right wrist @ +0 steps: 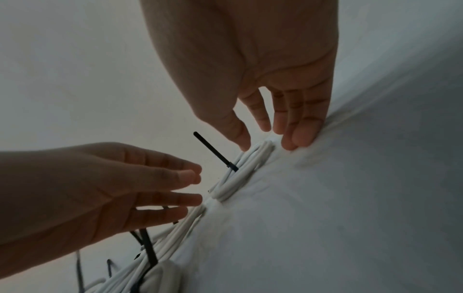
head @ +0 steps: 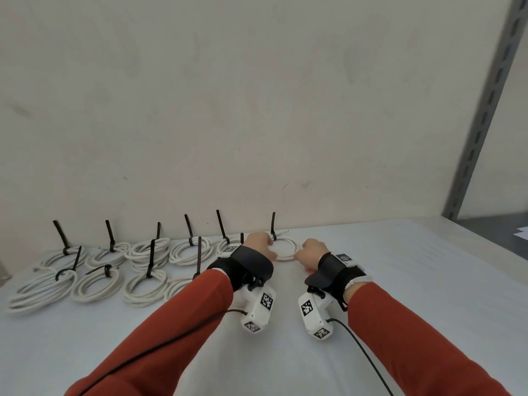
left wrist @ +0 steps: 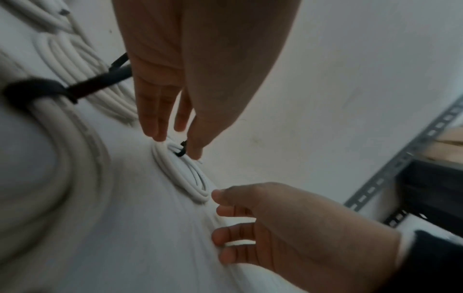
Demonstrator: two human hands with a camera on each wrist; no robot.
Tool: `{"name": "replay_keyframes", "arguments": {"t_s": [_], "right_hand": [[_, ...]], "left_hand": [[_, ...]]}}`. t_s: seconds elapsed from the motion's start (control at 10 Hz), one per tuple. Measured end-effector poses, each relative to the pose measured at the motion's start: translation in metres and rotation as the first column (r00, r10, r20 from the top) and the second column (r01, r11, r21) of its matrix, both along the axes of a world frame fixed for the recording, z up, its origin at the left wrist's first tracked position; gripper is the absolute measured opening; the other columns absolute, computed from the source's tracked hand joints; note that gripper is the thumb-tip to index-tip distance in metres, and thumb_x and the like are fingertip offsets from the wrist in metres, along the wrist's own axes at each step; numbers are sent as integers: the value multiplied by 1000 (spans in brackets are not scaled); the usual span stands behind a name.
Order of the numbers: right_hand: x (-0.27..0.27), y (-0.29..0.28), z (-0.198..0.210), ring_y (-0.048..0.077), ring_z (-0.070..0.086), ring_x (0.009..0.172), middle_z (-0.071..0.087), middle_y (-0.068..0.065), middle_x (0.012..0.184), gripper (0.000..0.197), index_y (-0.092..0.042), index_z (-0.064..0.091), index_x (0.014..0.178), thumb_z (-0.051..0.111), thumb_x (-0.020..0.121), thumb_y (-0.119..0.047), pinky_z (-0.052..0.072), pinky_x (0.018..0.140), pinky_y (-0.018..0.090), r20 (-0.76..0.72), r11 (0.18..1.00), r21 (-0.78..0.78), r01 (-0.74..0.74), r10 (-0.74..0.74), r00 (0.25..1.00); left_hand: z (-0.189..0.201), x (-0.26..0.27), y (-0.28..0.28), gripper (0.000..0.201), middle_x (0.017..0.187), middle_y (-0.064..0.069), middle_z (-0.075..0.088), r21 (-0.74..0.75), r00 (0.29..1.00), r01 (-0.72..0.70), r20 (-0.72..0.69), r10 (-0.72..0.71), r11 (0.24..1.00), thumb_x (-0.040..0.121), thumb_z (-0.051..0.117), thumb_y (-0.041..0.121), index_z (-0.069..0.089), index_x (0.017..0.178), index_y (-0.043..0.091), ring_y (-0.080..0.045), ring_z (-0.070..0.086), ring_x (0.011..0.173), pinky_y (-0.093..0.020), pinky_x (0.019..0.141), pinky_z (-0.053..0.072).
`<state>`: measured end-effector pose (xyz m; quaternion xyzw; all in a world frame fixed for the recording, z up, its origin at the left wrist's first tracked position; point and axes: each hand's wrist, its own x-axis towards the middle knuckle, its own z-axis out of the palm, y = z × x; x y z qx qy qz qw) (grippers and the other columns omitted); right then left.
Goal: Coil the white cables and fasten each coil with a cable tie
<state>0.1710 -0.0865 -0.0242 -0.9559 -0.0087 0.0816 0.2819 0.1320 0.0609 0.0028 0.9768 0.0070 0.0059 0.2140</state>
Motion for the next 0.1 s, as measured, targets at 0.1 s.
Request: {"name": "replay_keyframes", "arguments": {"t_s": [0.1], "right_hand": [[-24,-4,-3,24,56,83,60,9,96,10,-11,57,97,52,91,-17,49,65,27,35,994,39,-99,97,995]], "left_hand": [[-1,-32,-3,25,116,-7,65,-2,990,131,56,-131,991,89,61,20,66,111,9,-21,57,109,-23,90,39]]}}
